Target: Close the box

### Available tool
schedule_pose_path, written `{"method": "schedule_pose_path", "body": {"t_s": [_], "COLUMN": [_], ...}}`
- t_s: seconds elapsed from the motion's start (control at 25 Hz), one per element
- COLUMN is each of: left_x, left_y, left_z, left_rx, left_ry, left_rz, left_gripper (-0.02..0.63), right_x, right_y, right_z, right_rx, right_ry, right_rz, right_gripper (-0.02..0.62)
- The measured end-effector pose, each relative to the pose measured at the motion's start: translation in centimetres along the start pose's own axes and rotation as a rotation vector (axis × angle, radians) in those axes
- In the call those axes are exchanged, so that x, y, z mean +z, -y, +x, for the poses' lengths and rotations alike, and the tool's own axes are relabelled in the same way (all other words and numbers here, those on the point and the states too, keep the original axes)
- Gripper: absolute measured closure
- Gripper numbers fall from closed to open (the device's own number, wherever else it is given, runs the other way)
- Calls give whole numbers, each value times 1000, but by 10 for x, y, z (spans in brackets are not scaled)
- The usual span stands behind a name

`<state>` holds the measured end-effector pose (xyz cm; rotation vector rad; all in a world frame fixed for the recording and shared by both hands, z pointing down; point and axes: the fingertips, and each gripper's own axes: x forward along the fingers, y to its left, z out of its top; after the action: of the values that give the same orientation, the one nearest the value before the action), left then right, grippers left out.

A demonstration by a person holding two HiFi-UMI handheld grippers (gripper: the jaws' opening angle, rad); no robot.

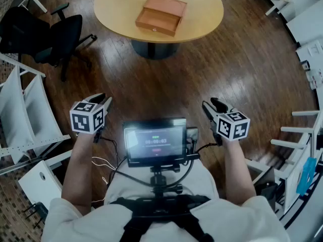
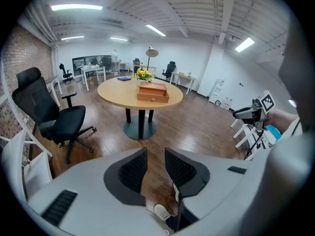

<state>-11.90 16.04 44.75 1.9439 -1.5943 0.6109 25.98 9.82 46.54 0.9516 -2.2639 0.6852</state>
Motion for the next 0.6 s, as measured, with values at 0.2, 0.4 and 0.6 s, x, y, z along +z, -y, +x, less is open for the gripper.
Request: {"method": "schedule_pose_path", "body": {"t_s": [0.2,0.4,0.6], "left_x": [24,42,54], "left_y": [16,33,44], "left_z": [29,63,82], "left_rx": [15,67,73], "left_ry": [-3,-13,-20], "left_rz": [10,5,-17], "left_gripper": [494,494,462], "right_x": [11,26,41], "right_y": [29,64,80], "right_z": [5,15,31], "right_rx": [23,54,87], "right_ry": [-14,-32,-48], "right_rz": [-17,-54,-71], "right_gripper": [416,416,416]}}
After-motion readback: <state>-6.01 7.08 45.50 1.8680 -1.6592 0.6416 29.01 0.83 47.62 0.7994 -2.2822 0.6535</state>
